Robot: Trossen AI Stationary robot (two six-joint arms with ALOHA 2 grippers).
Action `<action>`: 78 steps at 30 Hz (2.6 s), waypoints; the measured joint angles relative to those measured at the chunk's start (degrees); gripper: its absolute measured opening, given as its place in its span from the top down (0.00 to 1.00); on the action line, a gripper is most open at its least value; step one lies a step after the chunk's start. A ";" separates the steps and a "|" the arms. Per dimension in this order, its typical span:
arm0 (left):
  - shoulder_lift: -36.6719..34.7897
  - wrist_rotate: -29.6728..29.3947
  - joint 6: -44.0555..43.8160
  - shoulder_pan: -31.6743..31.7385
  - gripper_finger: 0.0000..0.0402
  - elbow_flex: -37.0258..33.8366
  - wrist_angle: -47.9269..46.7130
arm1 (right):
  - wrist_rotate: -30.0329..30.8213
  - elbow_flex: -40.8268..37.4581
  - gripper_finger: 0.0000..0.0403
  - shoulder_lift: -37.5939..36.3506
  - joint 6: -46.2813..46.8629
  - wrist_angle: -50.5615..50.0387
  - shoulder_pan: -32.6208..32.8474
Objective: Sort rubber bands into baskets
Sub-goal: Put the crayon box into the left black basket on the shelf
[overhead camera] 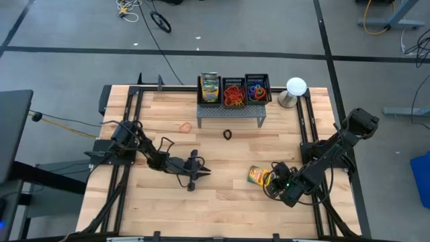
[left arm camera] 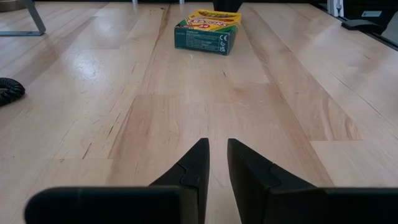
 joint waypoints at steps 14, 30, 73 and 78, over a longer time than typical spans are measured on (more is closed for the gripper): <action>0.00 0.00 -0.02 0.00 0.84 0.02 0.00 | 2.94 0.17 0.77 3.56 2.11 1.20 -0.48; 0.00 0.00 -0.04 0.00 0.84 0.02 0.02 | 11.92 -0.02 0.97 3.02 -5.53 2.11 -0.68; 0.00 0.00 -0.84 -0.02 0.84 0.02 0.06 | 15.65 -8.74 0.98 3.11 -11.71 21.85 -4.49; -1.83 -1.79 -1.67 -0.01 0.84 -0.24 0.16 | 16.67 -5.14 0.99 2.95 -26.91 21.53 -8.64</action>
